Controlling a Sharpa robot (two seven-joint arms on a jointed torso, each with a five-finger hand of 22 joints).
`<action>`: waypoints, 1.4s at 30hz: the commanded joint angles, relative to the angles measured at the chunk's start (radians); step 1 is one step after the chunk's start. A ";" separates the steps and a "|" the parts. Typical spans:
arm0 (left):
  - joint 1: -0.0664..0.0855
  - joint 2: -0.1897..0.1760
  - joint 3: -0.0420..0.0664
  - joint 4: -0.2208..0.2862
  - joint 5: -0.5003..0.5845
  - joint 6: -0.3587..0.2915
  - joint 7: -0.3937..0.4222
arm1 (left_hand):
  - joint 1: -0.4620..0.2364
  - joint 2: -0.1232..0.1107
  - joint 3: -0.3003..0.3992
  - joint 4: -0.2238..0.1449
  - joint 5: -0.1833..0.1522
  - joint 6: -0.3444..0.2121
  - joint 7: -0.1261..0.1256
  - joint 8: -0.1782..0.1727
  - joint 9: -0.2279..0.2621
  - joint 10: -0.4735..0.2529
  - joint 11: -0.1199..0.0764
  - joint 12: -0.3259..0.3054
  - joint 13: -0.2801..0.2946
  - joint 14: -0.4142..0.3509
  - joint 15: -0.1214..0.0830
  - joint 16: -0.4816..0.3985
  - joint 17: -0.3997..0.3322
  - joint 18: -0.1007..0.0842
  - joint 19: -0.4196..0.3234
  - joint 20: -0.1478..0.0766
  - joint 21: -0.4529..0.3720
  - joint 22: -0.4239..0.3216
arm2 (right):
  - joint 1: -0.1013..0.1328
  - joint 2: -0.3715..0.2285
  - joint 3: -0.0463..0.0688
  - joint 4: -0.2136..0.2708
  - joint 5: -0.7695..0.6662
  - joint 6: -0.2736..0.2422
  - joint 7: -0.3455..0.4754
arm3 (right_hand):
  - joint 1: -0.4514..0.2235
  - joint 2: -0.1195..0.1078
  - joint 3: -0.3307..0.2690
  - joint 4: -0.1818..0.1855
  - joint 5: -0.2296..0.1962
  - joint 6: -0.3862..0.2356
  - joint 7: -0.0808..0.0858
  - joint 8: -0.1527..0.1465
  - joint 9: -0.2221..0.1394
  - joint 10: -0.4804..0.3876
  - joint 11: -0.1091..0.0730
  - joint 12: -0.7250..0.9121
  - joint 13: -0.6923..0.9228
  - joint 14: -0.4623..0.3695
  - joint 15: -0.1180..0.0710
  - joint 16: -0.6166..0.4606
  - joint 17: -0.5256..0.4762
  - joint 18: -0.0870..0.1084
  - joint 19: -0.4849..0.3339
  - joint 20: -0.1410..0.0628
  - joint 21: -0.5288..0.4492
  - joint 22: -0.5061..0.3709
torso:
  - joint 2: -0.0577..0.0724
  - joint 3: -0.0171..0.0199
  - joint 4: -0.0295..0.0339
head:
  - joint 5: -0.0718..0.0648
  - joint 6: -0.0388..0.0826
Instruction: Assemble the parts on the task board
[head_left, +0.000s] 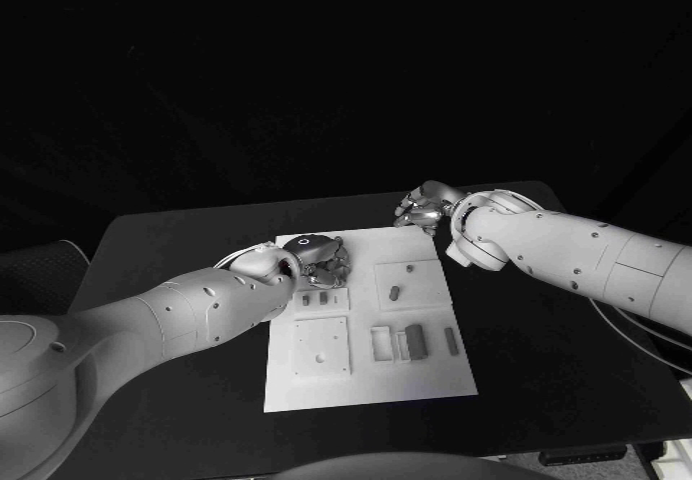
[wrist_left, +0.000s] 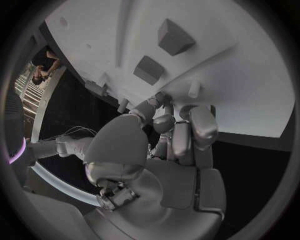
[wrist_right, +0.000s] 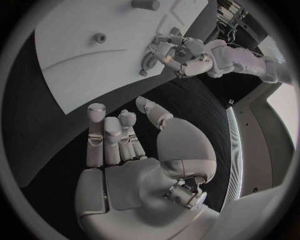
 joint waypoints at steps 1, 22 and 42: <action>0.000 0.002 0.001 0.001 -0.004 0.019 0.002 | -0.008 -0.003 -0.002 -0.002 -0.003 0.019 0.025 -0.001 -0.001 -0.004 0.015 -0.004 0.002 0.002 0.005 -0.004 0.001 0.136 -0.006 -0.001 0.001 0.002 | 0.000 0.001 0.000 0.001 -0.003 0.000 0.007 | -0.005 0.003 0.005 0.003 0.005 0.003 0.010 0.006 -0.002 -0.007 0.002 0.004 -0.002 -0.001 0.002 0.005 -0.001 0.059 0.000 -0.004 -0.004 0.013 | 0.000 -0.0006 0.0005 | 0.000 0.000; -0.001 0.000 0.001 -0.007 -0.004 0.022 -0.004 | -0.015 -0.011 -0.009 -0.003 -0.008 0.013 0.028 -0.008 -0.002 -0.003 0.018 -0.007 0.006 0.004 0.008 -0.007 0.007 0.138 -0.006 0.002 0.000 0.001 | 0.000 0.002 0.000 0.000 -0.003 0.001 0.007 | -0.005 0.003 0.006 0.003 0.005 0.003 0.010 0.006 -0.002 -0.007 0.002 0.004 -0.002 -0.001 0.002 0.005 -0.002 0.059 0.000 -0.005 -0.004 0.013 | 0.000 -0.0005 0.0004 | 0.000 -0.001; -0.003 0.000 0.001 -0.005 -0.005 0.011 0.004 | 0.011 0.023 0.027 0.005 -0.042 0.057 0.024 0.006 0.012 -0.001 0.015 -0.012 0.019 0.011 0.006 -0.012 0.029 0.139 -0.007 0.007 0.001 0.001 | 0.000 0.002 0.000 -0.001 -0.003 0.001 0.007 | -0.006 0.003 0.006 0.003 0.005 0.003 0.010 0.007 -0.002 -0.007 0.002 0.005 -0.002 -0.001 0.002 0.005 -0.002 0.059 0.000 -0.005 -0.004 0.013 | 0.000 -0.0001 0.0001 | 0.001 -0.001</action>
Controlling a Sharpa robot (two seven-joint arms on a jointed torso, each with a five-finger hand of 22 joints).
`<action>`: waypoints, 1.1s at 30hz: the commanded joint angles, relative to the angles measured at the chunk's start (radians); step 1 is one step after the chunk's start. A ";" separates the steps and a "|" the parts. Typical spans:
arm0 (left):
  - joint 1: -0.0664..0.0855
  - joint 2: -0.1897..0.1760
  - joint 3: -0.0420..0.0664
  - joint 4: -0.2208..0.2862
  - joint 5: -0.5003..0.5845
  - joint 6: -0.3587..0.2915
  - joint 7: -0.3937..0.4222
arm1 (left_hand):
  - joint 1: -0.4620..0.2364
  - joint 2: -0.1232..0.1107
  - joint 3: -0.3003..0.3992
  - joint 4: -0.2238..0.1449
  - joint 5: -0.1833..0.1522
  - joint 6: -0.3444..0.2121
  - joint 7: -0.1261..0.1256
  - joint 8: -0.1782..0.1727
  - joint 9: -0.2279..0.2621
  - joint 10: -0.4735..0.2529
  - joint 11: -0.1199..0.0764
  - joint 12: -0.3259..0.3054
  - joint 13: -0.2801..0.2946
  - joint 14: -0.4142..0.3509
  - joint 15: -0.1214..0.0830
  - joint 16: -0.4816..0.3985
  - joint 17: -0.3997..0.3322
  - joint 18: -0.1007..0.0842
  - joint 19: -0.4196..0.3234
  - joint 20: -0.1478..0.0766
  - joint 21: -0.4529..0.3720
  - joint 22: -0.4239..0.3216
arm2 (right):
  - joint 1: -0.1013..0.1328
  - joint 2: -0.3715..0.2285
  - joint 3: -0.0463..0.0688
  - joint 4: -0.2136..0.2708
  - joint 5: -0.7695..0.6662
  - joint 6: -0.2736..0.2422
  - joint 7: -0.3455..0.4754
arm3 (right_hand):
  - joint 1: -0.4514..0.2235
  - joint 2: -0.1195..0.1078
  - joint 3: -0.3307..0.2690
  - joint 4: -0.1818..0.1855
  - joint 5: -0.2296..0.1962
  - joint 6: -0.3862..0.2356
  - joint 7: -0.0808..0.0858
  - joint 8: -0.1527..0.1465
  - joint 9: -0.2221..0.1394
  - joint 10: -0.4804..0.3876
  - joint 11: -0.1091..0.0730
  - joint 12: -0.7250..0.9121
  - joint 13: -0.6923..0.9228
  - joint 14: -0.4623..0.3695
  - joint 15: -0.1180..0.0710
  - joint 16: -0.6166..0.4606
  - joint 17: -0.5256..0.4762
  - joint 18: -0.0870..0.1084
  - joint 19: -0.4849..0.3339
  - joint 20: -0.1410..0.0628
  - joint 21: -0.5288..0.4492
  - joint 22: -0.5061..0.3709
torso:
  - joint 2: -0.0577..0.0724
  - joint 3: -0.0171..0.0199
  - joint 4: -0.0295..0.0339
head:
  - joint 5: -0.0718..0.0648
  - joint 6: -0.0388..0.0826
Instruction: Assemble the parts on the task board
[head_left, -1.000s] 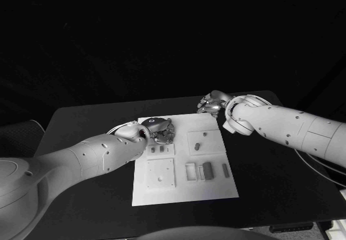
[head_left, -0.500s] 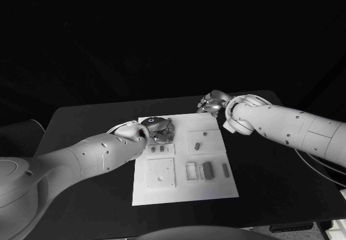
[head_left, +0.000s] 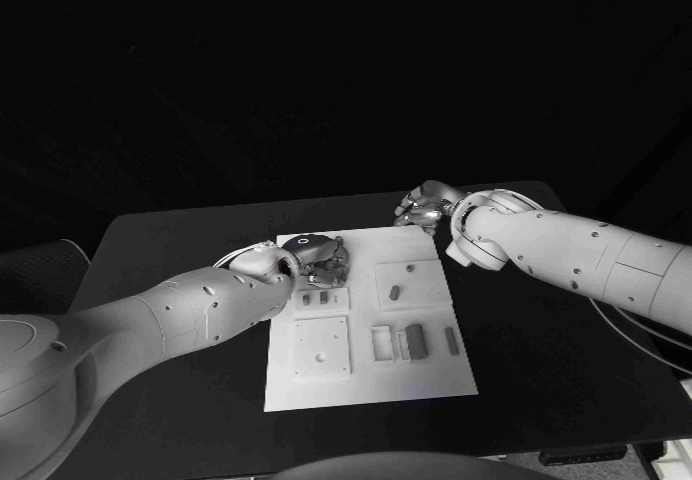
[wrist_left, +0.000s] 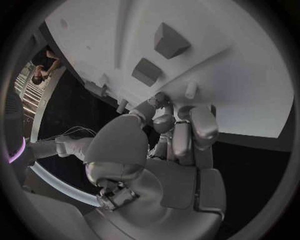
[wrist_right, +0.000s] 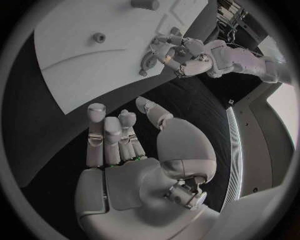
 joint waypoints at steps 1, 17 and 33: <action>-0.002 0.001 0.000 0.001 -0.005 0.005 0.005 | 0.011 0.014 0.022 0.003 -0.038 0.044 0.029 0.004 0.003 -0.008 0.008 -0.004 0.006 0.008 0.003 -0.005 0.008 0.138 -0.008 0.002 0.001 0.001 | 0.000 0.001 0.000 0.000 -0.003 0.001 0.007 | -0.006 0.003 0.003 0.000 0.005 0.004 0.009 0.007 -0.002 -0.007 0.002 0.005 -0.001 -0.001 0.002 0.005 -0.002 0.059 0.002 -0.007 -0.004 0.013 | 0.000 0.0001 -0.0002 | 0.000 0.000; -0.008 0.004 0.000 0.003 -0.008 -0.022 0.009 | 0.023 0.029 0.061 0.012 -0.049 0.091 0.018 0.026 0.029 -0.004 -0.002 -0.002 0.021 0.020 -0.004 -0.006 0.031 0.129 -0.009 0.007 0.004 0.002 | 0.000 0.002 0.000 -0.001 -0.003 0.000 0.007 | -0.007 0.003 0.003 0.001 0.005 0.004 0.009 0.007 -0.002 -0.007 0.002 0.005 -0.001 0.000 0.002 0.005 -0.002 0.059 0.002 -0.007 -0.004 0.013 | 0.000 0.0000 0.0000 | -0.001 -0.002; -0.008 -0.020 0.000 0.023 0.057 -0.018 0.008 | 0.019 0.032 0.074 0.013 -0.046 0.105 0.011 0.034 0.047 0.000 -0.009 -0.004 0.026 0.023 -0.011 -0.007 0.039 0.126 -0.007 0.008 0.006 0.002 | 0.000 0.001 0.000 0.000 -0.003 0.000 0.007 | -0.007 0.002 0.003 0.001 0.005 0.004 0.009 0.007 -0.002 -0.007 0.002 0.005 -0.001 0.000 0.002 0.005 -0.002 0.059 0.002 -0.007 -0.004 0.013 | 0.000 0.0000 0.0005 | 0.001 0.001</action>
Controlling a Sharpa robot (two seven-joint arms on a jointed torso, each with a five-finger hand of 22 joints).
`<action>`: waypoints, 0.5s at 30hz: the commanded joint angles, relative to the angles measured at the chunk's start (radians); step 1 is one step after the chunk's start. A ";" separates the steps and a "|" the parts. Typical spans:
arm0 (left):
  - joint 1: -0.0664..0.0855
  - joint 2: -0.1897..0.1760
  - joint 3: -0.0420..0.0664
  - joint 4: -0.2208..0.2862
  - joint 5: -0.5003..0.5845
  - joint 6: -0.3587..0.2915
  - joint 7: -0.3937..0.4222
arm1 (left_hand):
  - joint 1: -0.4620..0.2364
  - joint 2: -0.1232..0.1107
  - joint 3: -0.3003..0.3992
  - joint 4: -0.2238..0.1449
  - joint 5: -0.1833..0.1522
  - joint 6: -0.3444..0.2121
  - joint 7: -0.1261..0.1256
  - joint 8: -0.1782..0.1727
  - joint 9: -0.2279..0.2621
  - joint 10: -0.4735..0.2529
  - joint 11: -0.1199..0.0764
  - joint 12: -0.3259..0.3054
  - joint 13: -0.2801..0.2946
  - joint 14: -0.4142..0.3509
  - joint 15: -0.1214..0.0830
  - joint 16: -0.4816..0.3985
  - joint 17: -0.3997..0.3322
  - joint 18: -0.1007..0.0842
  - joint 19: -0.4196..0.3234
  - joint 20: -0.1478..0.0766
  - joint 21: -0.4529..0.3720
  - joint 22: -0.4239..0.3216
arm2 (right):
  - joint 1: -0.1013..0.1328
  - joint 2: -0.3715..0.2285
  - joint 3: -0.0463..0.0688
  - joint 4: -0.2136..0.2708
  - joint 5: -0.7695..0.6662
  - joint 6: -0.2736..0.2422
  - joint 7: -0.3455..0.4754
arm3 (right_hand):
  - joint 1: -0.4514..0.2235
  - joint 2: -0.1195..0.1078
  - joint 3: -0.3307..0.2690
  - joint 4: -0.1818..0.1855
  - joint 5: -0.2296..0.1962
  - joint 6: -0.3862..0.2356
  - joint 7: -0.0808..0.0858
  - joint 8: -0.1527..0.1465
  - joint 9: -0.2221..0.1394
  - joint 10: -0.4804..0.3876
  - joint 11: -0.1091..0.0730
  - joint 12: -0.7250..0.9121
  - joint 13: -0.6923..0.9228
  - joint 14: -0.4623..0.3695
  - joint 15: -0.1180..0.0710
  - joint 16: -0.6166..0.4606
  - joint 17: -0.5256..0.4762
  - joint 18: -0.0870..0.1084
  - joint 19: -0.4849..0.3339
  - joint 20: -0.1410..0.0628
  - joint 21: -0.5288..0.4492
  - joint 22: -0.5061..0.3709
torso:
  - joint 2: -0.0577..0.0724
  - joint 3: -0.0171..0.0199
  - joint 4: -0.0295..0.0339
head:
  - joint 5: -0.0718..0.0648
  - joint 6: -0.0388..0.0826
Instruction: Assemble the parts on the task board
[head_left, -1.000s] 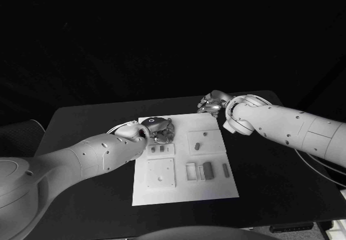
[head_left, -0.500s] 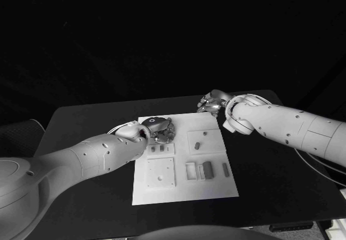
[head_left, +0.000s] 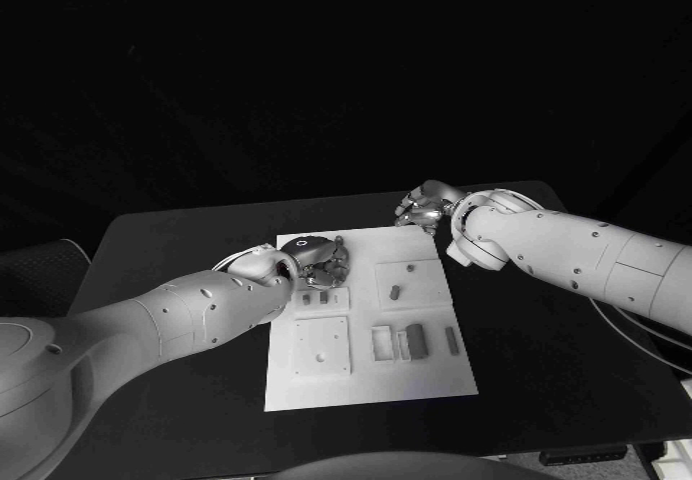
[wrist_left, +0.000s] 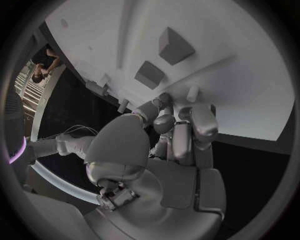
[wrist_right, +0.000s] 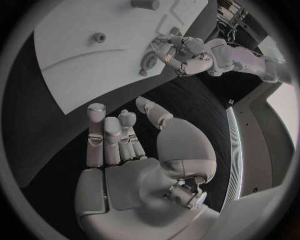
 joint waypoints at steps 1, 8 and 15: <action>0.000 -0.007 0.001 0.007 0.038 0.000 0.004 | -0.001 0.008 0.006 0.001 -0.002 0.099 0.016 0.003 0.012 0.000 -0.008 -0.005 0.002 0.005 0.000 -0.004 0.001 0.125 -0.001 0.002 0.006 0.002 | 0.000 -0.001 0.000 0.001 -0.003 0.000 0.007 | -0.007 0.002 0.003 0.001 0.005 0.003 0.010 0.007 -0.002 -0.007 0.002 0.005 -0.001 0.000 0.002 0.005 -0.002 0.059 -0.002 -0.006 -0.004 0.013 | -0.001 -0.0001 0.0004 | 0.000 0.002; 0.000 -0.024 0.005 0.025 0.065 0.000 0.001 | -0.003 0.008 0.010 0.000 0.003 0.099 0.016 0.002 0.017 0.001 -0.009 -0.006 0.003 0.005 -0.001 -0.004 0.003 0.124 -0.001 0.001 0.007 0.002 | 0.000 -0.002 0.000 0.002 -0.003 -0.001 0.006 | -0.007 0.002 0.003 0.000 0.005 0.003 0.010 0.007 -0.002 -0.007 0.002 0.005 -0.001 0.000 0.002 0.005 -0.002 0.059 -0.002 -0.006 -0.004 0.013 | -0.001 -0.0004 0.0007 | 0.001 0.005; 0.002 -0.046 0.019 0.050 0.066 -0.008 -0.001 | -0.004 0.007 0.012 -0.001 0.006 0.099 0.015 0.002 0.020 0.002 -0.009 -0.006 0.004 0.006 -0.001 -0.005 0.004 0.124 0.000 0.001 0.007 0.002 | 0.000 -0.005 0.000 0.002 -0.003 -0.001 0.006 | -0.007 0.001 0.003 0.000 0.005 0.002 0.010 0.007 -0.002 -0.007 0.002 0.005 -0.001 0.000 0.002 0.005 -0.002 0.059 -0.002 -0.006 -0.004 0.013 | -0.001 -0.0001 0.0012 | 0.003 0.008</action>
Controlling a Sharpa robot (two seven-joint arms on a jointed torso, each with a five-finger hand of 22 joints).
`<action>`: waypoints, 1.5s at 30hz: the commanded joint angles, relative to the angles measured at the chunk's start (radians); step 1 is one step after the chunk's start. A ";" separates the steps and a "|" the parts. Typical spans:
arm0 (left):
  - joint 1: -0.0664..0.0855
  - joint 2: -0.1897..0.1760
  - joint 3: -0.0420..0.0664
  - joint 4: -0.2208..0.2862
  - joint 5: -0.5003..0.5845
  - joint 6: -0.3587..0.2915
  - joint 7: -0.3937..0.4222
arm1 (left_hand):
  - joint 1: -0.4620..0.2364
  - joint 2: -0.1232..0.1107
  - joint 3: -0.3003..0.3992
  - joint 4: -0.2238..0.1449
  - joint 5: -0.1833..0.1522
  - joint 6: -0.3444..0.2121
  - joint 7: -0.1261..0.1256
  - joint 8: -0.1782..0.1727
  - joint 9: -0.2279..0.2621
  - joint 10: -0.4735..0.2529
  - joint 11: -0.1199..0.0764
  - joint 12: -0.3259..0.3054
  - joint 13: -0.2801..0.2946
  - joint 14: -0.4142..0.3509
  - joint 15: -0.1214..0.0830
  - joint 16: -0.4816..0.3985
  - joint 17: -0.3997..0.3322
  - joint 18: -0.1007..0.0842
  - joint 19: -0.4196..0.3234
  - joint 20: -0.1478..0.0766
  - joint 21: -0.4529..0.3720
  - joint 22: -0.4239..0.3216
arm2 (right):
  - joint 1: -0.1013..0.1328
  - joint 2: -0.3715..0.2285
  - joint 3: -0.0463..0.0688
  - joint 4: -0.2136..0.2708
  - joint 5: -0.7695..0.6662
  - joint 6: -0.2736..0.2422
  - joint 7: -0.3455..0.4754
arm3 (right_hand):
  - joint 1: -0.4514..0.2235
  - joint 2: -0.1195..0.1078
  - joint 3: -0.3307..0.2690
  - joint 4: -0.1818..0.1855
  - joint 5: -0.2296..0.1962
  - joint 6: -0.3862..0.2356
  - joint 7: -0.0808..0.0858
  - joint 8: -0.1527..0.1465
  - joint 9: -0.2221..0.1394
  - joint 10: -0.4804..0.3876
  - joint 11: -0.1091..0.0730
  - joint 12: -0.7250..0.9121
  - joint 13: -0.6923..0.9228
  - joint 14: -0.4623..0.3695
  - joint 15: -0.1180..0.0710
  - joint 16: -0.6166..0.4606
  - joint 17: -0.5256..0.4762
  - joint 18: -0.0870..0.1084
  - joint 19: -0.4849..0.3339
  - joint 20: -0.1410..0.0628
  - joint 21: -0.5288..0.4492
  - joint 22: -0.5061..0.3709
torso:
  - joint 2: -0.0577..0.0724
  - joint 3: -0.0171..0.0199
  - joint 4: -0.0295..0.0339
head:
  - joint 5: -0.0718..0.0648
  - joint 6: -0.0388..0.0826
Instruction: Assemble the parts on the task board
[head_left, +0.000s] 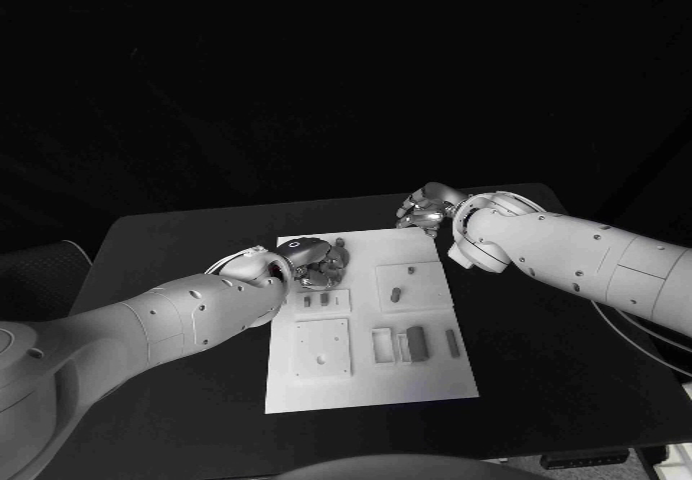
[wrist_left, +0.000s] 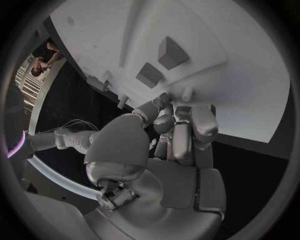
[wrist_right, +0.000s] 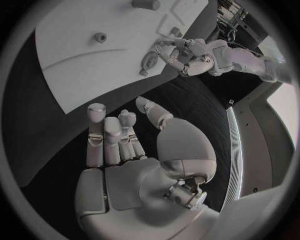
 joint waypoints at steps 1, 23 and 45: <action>0.001 -0.005 0.012 0.011 0.019 -0.008 0.001 | -0.005 0.008 0.007 -0.001 0.006 0.099 0.015 0.002 0.020 0.002 -0.009 -0.007 0.002 0.005 -0.003 -0.005 0.001 0.124 0.000 0.001 0.003 0.001 | 0.000 -0.001 0.000 0.001 -0.003 0.000 0.006 | -0.007 0.001 0.003 0.000 0.005 0.004 0.009 0.007 -0.001 -0.007 0.002 0.005 -0.002 0.000 0.002 0.005 -0.002 0.059 -0.001 -0.007 -0.004 0.013 | 0.000 -0.0001 0.0005 | 0.001 0.002; 0.036 -0.074 0.024 0.082 0.008 0.014 -0.026 | -0.007 0.006 0.009 -0.001 0.007 0.099 0.015 0.001 0.023 0.003 -0.009 -0.007 0.002 0.005 -0.003 -0.005 0.003 0.124 0.001 0.001 0.004 0.001 | 0.000 -0.004 0.000 0.001 -0.003 0.000 0.006 | -0.007 0.001 0.003 0.000 0.005 0.003 0.009 0.006 -0.001 -0.007 0.002 0.005 -0.002 0.000 0.002 0.005 -0.002 0.059 -0.001 -0.007 -0.004 0.013 | 0.001 -0.0013 0.0000 | 0.004 0.005; 0.036 -0.127 0.015 0.126 -0.012 0.022 -0.033 | -0.008 0.005 0.011 -0.001 0.009 0.098 0.015 0.001 0.027 0.005 -0.009 -0.008 0.003 0.006 -0.003 -0.005 0.005 0.123 0.001 0.000 0.004 0.001 | 0.000 -0.006 0.000 0.000 -0.003 0.001 0.006 | -0.007 0.001 0.003 0.000 0.005 0.003 0.009 0.006 -0.001 -0.007 0.002 0.006 -0.002 0.000 0.002 0.005 -0.002 0.059 -0.001 -0.007 -0.004 0.013 | 0.000 -0.0009 -0.0001 | 0.004 0.001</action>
